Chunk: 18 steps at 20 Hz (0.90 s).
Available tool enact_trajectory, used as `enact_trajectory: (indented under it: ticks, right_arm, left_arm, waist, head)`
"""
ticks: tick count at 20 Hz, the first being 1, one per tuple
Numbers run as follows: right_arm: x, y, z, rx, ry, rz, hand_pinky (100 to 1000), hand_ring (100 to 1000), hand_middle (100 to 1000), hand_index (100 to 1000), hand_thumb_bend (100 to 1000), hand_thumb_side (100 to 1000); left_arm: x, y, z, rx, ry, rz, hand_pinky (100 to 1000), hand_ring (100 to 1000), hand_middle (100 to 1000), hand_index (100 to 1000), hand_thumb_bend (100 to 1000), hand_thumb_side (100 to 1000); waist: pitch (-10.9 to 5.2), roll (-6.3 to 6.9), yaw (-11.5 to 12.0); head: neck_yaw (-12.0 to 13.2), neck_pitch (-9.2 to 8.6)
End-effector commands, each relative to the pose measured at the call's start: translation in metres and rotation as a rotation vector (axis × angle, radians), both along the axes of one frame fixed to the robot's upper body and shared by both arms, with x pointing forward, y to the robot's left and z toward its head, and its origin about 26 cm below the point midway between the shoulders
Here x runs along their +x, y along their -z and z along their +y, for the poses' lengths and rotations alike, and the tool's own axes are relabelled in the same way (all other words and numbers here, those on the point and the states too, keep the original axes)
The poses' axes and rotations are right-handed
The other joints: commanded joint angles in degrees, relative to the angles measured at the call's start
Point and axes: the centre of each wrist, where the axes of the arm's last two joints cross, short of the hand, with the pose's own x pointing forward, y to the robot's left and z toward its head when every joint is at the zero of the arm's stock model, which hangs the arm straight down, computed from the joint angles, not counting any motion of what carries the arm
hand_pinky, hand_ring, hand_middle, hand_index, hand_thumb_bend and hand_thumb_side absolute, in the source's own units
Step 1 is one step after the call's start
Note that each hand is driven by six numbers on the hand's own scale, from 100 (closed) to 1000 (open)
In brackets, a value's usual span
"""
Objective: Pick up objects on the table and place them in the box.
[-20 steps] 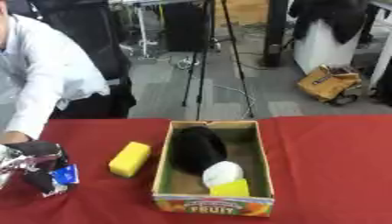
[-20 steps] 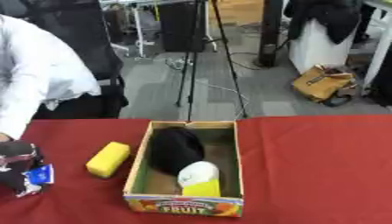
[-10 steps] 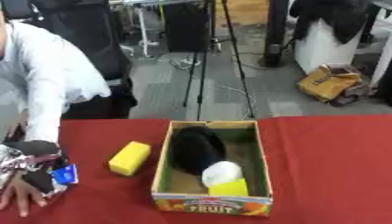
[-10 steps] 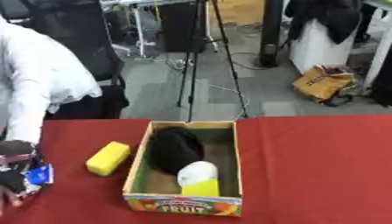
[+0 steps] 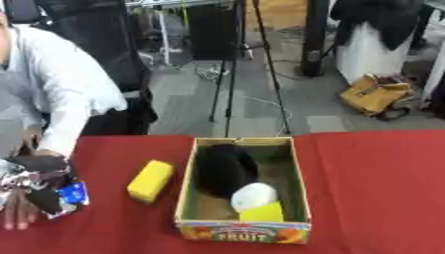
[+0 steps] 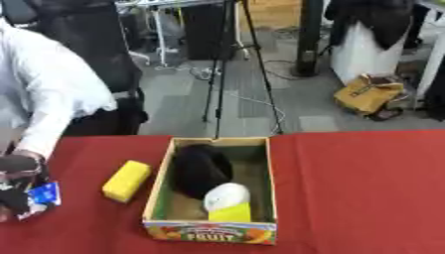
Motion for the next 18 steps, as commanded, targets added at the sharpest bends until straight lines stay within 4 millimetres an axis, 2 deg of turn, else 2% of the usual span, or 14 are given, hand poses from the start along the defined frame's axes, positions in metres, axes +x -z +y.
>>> enact_trajectory:
  ticks: [1, 14, 18]
  right_arm:
    - [-0.004, -0.008, 0.001, -0.002, -0.008, -0.039, 814, 776, 625, 635, 100, 1000]
    - [-0.004, -0.004, 0.0, 0.002, -0.003, -0.028, 814, 776, 625, 635, 100, 1000]
    - [-0.004, -0.003, 0.0, 0.005, -0.004, -0.025, 814, 776, 625, 635, 100, 1000]
  left_arm:
    - [-0.005, -0.023, 0.007, 0.019, -0.019, -0.048, 435, 440, 474, 616, 307, 530]
    - [-0.003, -0.035, 0.0, -0.012, 0.011, -0.072, 408, 424, 461, 598, 276, 512]
    - [-0.002, -0.039, -0.005, -0.075, 0.039, -0.111, 363, 402, 442, 583, 232, 499]
  waist:
    - [-1.64, 0.01, 0.1]
    - [-2.65, 0.37, 0.5]
    - [-3.13, 0.5, 0.6]
  head:
    - [0.0, 0.2]
    - [-0.7, 0.88]
    - [-1.1, 1.13]
